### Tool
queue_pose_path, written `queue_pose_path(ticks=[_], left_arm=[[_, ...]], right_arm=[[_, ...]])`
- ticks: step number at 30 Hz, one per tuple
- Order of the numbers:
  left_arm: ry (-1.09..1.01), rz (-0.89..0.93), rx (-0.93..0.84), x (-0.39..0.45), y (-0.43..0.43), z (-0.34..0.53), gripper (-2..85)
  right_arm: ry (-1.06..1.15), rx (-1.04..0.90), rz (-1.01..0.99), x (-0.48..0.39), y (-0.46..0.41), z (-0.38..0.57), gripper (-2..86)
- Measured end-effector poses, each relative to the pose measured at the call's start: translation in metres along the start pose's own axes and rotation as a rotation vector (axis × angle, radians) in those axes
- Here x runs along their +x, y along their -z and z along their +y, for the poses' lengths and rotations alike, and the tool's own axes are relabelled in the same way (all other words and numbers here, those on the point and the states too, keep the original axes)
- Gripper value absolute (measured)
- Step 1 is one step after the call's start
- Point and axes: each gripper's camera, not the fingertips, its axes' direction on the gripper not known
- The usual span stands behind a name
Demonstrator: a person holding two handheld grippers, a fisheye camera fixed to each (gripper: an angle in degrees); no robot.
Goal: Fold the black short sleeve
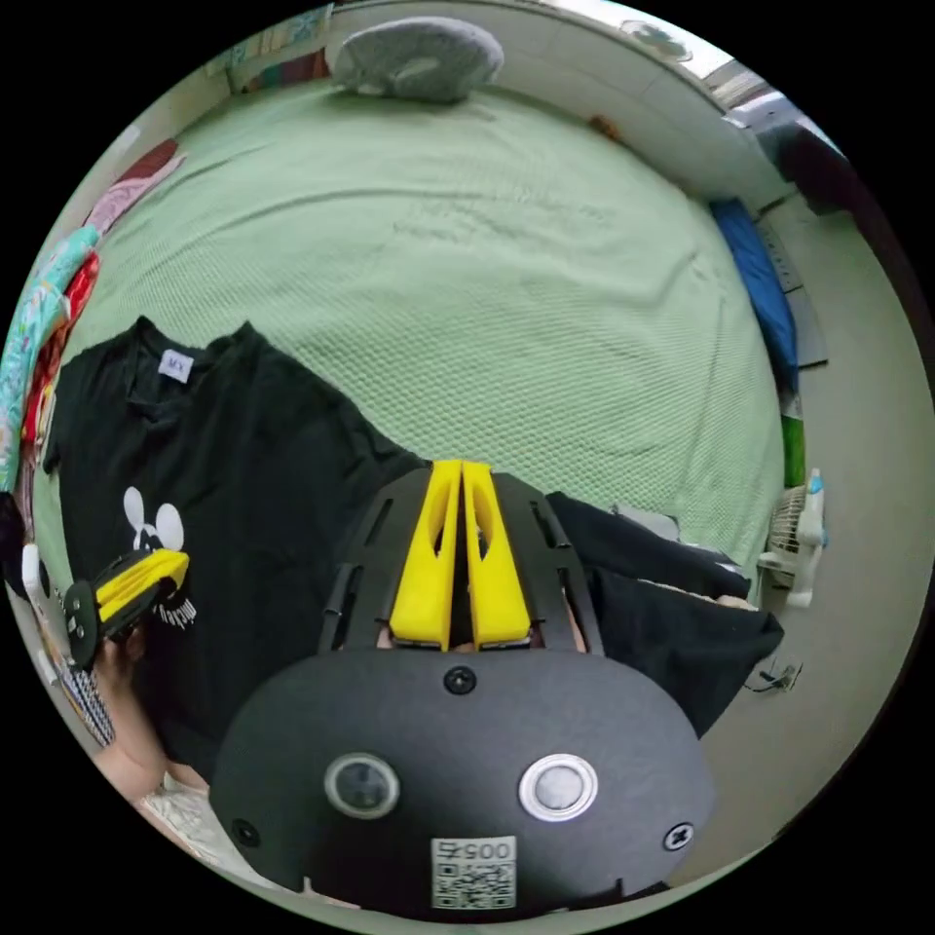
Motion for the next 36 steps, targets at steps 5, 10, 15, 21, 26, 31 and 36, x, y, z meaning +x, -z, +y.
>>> queue_pose_path(ticks=[5,10,15,21,26,31,36], left_arm=[[-0.011,-0.011,0.001,-0.001,-0.003,-0.003,-0.6],[-0.007,-0.003,-0.004,-0.006,-0.006,-0.007,-0.7],[0.005,0.013,-0.007,-0.011,-0.007,-0.009,-0.7],[0.002,0.002,0.000,-0.012,-0.006,-0.008,-0.6],[-0.013,-0.017,0.001,-0.010,-0.004,-0.007,-0.6],[-0.001,-0.007,-0.001,-0.012,-0.001,-0.005,-0.6],[-0.007,-0.012,-0.002,-0.012,0.004,-0.002,-0.6]], right_arm=[[-0.171,-0.024,-0.083,0.016,0.007,-0.016,-1.4],[-0.254,0.087,-0.071,0.009,0.002,-0.023,-1.4],[-0.167,0.037,-0.126,0.001,0.019,-0.011,-1.0],[-0.090,-0.034,-0.097,-0.015,0.030,0.032,2.2],[-0.079,-0.135,-0.061,-0.031,0.008,0.026,2.6],[-0.103,-0.323,-0.004,-0.057,-0.033,0.016,2.1],[-0.101,-0.226,0.049,-0.075,-0.008,0.026,-1.1]])
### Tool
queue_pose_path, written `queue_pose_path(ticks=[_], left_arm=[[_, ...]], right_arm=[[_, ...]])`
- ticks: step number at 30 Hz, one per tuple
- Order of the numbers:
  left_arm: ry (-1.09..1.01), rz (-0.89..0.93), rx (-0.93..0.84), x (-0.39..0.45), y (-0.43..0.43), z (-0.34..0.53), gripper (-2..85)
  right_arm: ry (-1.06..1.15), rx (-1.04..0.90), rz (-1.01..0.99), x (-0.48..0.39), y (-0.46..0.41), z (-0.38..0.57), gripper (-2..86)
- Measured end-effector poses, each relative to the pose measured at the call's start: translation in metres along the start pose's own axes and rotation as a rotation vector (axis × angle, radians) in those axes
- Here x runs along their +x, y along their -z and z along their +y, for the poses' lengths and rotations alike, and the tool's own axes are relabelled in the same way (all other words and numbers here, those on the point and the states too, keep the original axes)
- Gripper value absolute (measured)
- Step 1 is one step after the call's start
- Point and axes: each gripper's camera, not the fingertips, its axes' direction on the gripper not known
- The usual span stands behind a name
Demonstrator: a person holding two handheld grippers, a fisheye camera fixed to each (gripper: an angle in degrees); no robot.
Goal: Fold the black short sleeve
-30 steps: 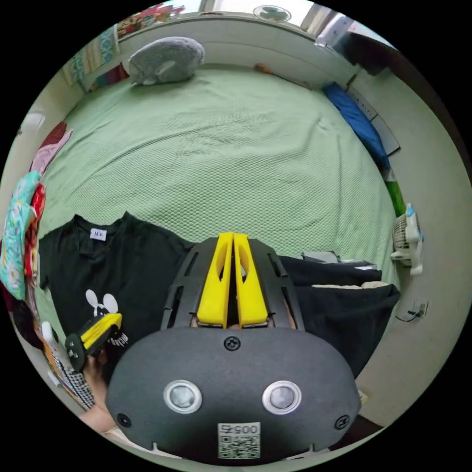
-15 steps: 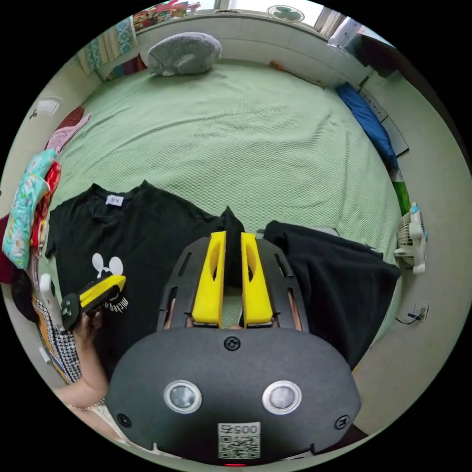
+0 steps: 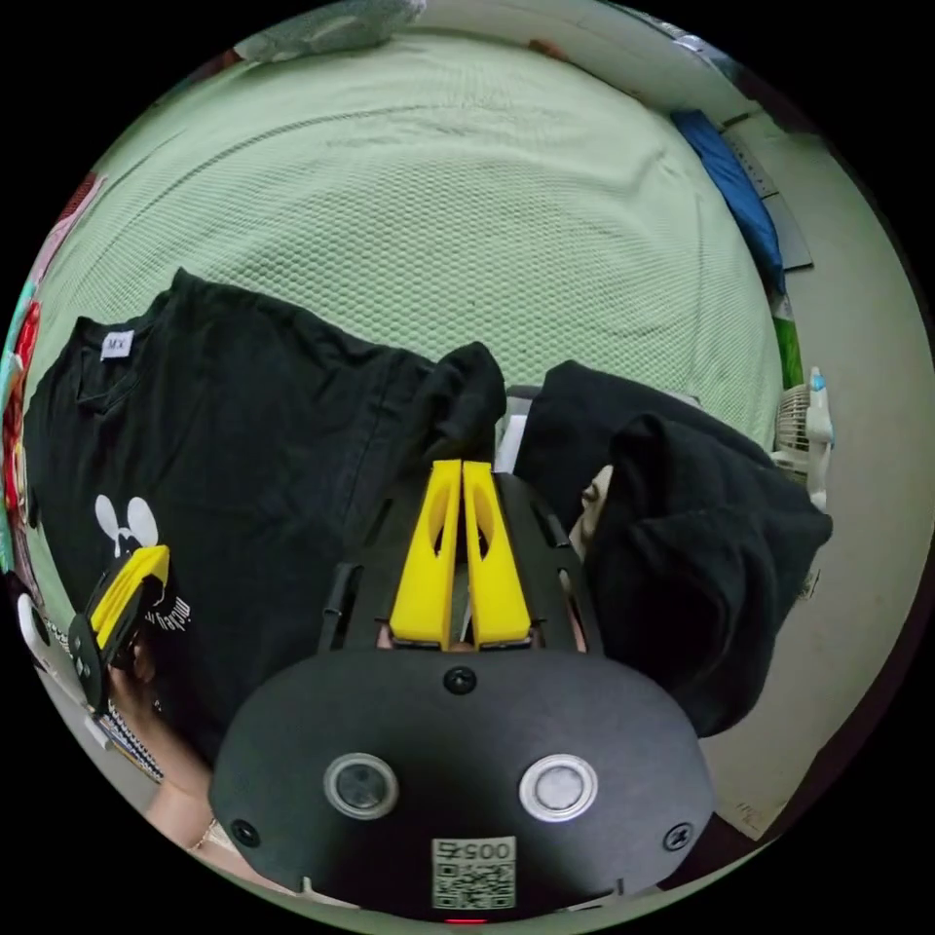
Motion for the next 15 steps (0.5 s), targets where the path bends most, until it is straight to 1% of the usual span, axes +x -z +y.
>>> queue_pose_path(ticks=[3,4,7,9,13,15], left_arm=[[0.008,0.011,-0.001,-0.001,0.003,0.002,-0.6],[0.008,0.013,0.000,-0.002,0.005,0.004,-0.6],[0.008,0.013,0.002,-0.001,0.009,0.007,-0.6],[0.004,0.007,0.002,0.000,0.011,0.009,-0.6],[0.001,0.000,0.001,0.003,0.018,0.014,-0.6],[0.002,0.005,0.000,0.003,0.021,0.017,-0.6]], right_arm=[[-0.044,0.139,0.018,-0.003,0.045,0.022,-1.3],[-0.046,0.193,0.067,-0.006,0.062,0.030,-1.2],[-0.074,0.254,0.177,-0.007,0.091,0.042,-1.3],[-0.093,0.229,0.220,-0.005,0.097,0.043,-1.3],[-0.052,0.088,0.247,-0.014,0.086,0.036,-1.4],[-0.055,0.109,0.269,-0.022,0.097,0.041,-1.4]])
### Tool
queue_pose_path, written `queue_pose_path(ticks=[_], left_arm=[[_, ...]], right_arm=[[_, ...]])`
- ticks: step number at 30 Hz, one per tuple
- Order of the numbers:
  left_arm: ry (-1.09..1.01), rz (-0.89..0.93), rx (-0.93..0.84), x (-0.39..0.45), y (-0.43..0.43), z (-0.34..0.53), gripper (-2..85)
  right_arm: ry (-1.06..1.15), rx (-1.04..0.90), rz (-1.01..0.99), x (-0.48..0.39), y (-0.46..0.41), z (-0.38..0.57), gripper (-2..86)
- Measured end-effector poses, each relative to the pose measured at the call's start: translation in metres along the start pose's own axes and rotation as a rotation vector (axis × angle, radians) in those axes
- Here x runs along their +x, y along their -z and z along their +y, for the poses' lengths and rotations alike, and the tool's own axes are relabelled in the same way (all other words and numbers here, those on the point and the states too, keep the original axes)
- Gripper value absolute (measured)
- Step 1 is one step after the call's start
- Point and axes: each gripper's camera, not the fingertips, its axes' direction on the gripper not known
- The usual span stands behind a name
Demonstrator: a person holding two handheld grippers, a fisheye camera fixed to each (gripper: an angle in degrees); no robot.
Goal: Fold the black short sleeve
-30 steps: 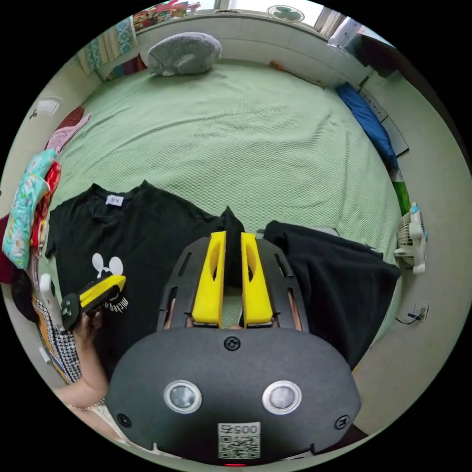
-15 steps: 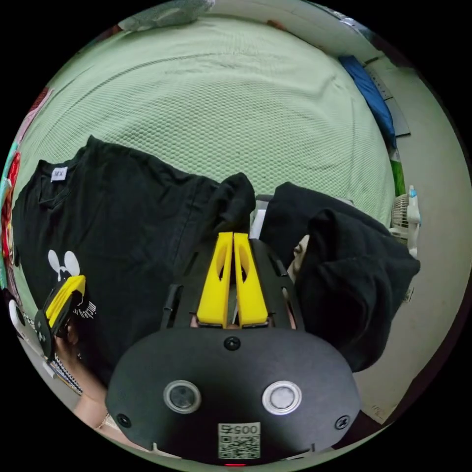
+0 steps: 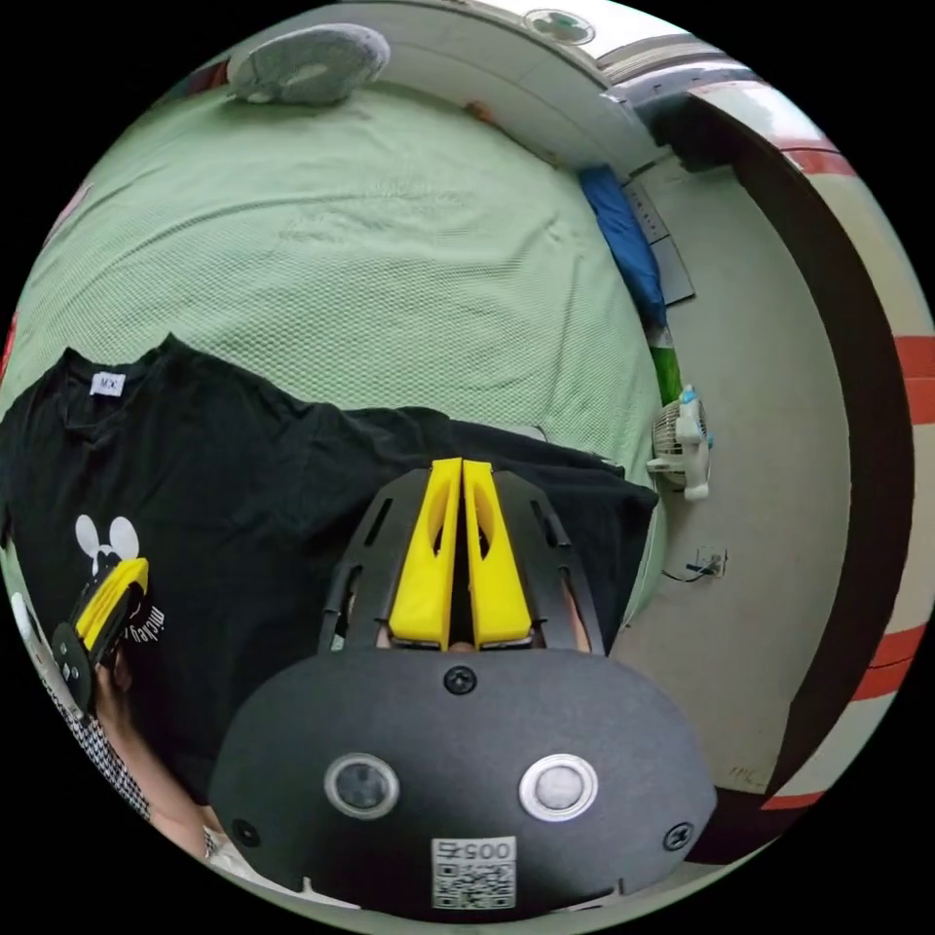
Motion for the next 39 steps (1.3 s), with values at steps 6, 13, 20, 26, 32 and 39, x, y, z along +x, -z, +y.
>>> queue_pose_path(ticks=[6,13,20,26,32,39], left_arm=[[0.010,0.018,-0.003,0.001,0.011,0.009,-0.6],[0.002,0.002,-0.001,0.010,0.027,0.024,-0.6],[0.004,0.026,-0.004,0.016,0.043,0.038,-0.6],[-0.009,0.021,0.028,0.030,0.065,0.054,-0.6],[-0.011,-0.063,0.167,0.040,0.114,0.077,-0.6],[0.244,-0.323,0.162,0.001,0.162,0.108,-0.7]], right_arm=[[0.040,0.197,-0.107,-0.017,0.058,0.032,-1.3],[0.129,0.055,-0.117,-0.073,0.006,0.058,-1.2],[0.053,-0.057,0.117,-0.069,-0.068,0.057,-1.2],[-0.031,0.075,0.072,-0.041,-0.015,0.092,-1.2],[0.046,0.276,-0.135,-0.035,0.065,0.176,-1.0],[-0.017,0.137,-0.641,-0.087,0.060,0.247,-1.0]])
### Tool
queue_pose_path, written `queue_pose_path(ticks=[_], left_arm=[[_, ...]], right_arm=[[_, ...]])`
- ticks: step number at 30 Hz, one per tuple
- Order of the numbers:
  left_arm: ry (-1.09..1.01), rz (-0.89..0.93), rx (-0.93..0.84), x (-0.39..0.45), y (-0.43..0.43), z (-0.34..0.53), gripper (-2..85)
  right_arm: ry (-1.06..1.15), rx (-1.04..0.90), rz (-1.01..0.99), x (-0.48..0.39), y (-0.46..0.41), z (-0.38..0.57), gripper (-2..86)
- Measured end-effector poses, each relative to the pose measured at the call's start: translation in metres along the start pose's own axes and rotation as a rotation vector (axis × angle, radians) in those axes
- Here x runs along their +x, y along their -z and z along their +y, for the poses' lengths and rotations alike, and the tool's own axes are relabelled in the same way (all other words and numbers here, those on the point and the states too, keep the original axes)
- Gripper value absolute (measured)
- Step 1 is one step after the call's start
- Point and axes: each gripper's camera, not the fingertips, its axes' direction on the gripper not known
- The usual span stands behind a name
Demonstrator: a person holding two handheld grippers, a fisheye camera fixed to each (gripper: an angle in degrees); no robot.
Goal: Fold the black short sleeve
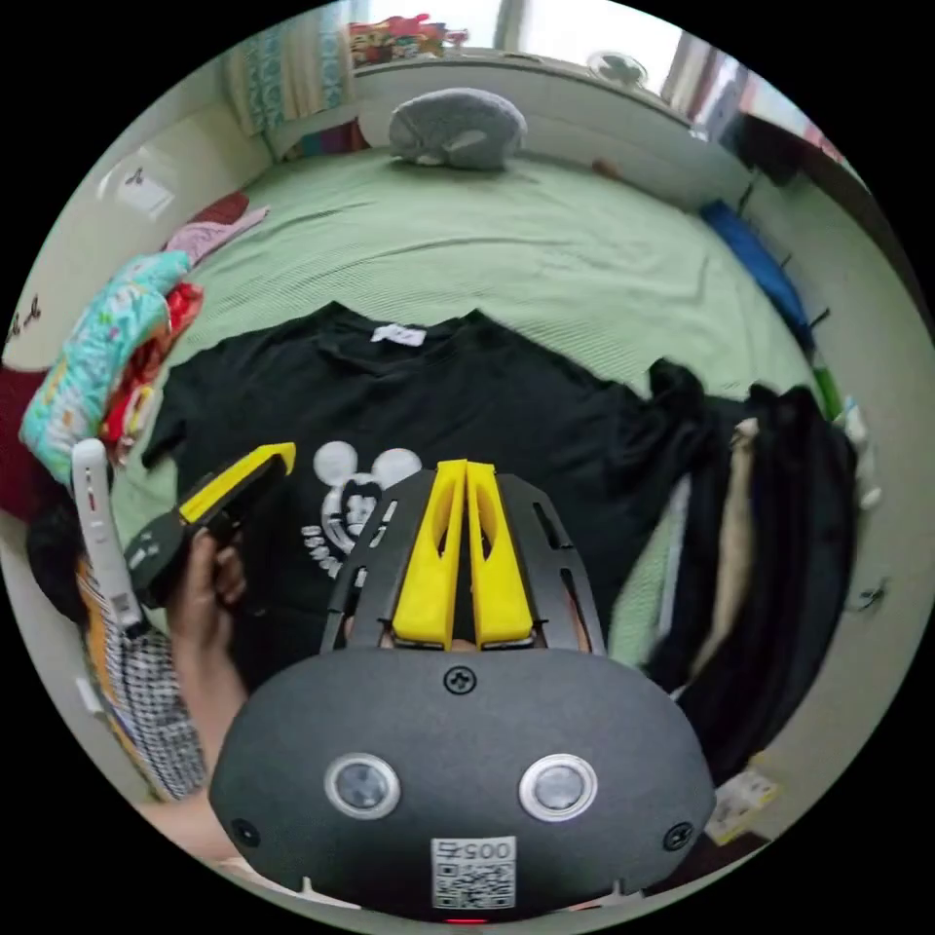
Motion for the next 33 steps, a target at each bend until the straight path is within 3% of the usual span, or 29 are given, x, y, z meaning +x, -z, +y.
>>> queue_pose_path(ticks=[3,6,10,12,17,22,33], left_arm=[[0.018,-0.008,-0.054,-0.006,0.018,0.013,-0.7],[-0.015,-0.064,-0.059,-0.001,0.039,0.028,-0.7],[-0.027,-0.187,-0.122,0.006,0.048,0.045,-0.7],[-0.070,-0.220,-0.161,0.015,0.050,0.053,-0.7],[-0.127,-0.055,-0.255,0.037,0.088,0.104,-0.7],[-0.122,-0.108,-0.324,0.041,0.145,0.195,-0.7],[-0.212,-0.143,-0.254,0.059,0.234,0.267,-0.6]], right_arm=[[-0.170,-0.006,-0.126,-0.008,-0.005,0.021,-1.0],[-0.164,-0.043,-0.174,-0.010,-0.020,0.050,-1.0],[-0.140,-0.119,0.061,0.005,-0.033,0.109,-1.1],[-0.129,-0.107,0.042,0.015,-0.022,0.138,-1.2],[-0.015,-0.186,0.073,0.040,0.014,0.200,-1.3],[-0.028,-0.214,0.028,0.082,0.063,0.260,-1.3],[-0.010,-0.100,0.029,0.091,0.144,0.359,-1.3]])
